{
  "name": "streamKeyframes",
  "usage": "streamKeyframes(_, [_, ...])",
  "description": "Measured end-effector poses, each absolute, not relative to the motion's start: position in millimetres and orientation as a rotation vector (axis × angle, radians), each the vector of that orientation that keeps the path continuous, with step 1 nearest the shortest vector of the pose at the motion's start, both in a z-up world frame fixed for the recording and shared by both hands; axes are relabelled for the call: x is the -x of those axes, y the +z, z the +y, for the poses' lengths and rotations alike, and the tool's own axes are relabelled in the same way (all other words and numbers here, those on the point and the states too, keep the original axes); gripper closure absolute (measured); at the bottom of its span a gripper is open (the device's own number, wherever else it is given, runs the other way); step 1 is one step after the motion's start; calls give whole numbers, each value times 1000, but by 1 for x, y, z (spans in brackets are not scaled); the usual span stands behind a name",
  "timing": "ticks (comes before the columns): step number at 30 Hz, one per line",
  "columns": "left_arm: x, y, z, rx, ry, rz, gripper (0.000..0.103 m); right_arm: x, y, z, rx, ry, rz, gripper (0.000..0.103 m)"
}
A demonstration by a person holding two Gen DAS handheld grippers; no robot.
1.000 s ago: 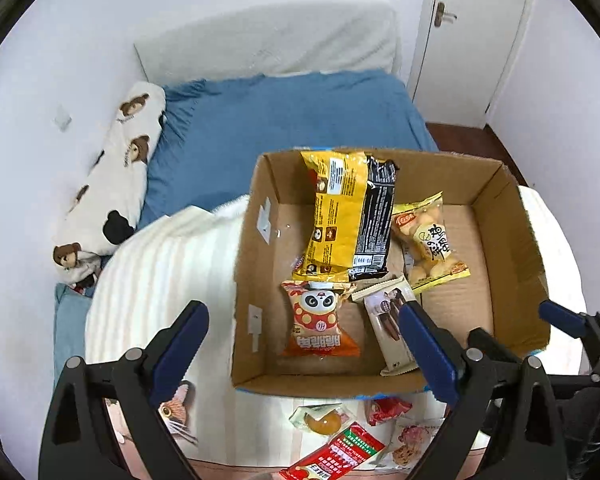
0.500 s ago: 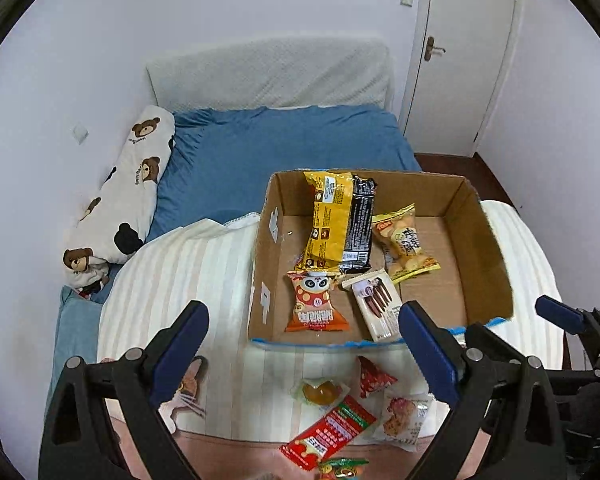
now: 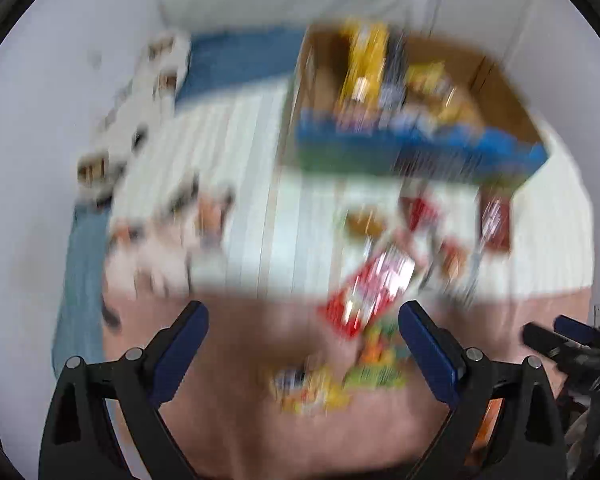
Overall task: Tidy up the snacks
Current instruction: 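Grasp the small panda-print bag with left tool while right tool grasps the orange packet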
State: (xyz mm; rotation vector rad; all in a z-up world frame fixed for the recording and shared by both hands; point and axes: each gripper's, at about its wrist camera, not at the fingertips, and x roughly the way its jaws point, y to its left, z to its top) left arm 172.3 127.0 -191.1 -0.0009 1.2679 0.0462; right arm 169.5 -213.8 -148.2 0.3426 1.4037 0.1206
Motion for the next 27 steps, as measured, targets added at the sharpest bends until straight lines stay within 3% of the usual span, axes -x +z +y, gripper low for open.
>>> streamKeyframes(8, [-118, -302, 155, 256, 64, 1577, 6, -115, -246, -244, -410, -3, 1581, 6])
streamKeyframes(17, [-122, -340, 161, 388, 93, 1583, 6, -107, -298, -231, -376, -77, 1609, 7])
streamKeyframes(20, [-126, -346, 157, 423, 93, 1570, 6, -108, -297, -218, -290, -59, 1578, 24])
streamKeyframes(22, [-131, -347, 153, 411, 101, 1540, 19, -110, -289, -207, -255, -26, 1563, 33])
streamKeyframes(23, [-134, -347, 151, 402, 102, 1533, 34, -111, -286, -204, -243, -12, 1551, 34])
streamKeyframes(24, [-137, -348, 147, 379, 102, 1528, 41, -114, -282, -200, -227, -2, 1549, 35])
streamKeyframes(27, [-145, -346, 136, 297, 96, 1499, 43, -125, -269, -191, -180, 24, 1501, 38])
